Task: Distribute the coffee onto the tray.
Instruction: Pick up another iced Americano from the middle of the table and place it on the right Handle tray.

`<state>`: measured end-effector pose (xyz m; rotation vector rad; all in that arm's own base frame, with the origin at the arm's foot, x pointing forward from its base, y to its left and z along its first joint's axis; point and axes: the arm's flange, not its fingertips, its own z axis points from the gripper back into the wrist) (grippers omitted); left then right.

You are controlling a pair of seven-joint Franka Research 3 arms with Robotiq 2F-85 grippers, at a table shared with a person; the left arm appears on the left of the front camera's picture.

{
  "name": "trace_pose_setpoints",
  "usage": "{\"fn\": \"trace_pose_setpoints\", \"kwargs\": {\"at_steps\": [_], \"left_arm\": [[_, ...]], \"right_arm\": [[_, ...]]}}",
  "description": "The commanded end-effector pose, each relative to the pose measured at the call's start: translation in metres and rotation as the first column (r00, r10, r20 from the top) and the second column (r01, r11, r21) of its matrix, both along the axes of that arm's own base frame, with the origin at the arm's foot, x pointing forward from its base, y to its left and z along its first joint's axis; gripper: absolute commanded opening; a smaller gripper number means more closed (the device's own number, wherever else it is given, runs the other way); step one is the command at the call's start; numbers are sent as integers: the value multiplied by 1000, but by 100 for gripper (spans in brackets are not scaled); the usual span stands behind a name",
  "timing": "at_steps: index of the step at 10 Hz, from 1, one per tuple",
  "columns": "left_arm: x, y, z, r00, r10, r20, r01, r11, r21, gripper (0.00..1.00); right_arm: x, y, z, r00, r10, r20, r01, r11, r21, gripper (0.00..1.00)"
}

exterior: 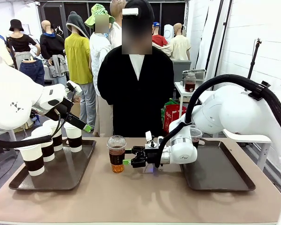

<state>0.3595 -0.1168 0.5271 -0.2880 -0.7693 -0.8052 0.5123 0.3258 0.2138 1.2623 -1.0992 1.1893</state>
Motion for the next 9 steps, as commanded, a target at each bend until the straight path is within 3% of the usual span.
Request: {"fn": "trace_pose_setpoints", "kwargs": {"at_steps": [1,9], "left_arm": [[0,1,-1,1000,-1,-7,1,1000,-4,100],[0,1,-1,1000,-1,-7,1,1000,-4,100]], "right_arm": [[3,10,-5,1000,-17,13,16,999,29,100],[10,34,-4,1000,31,-6,-31,999,31,100]]}}
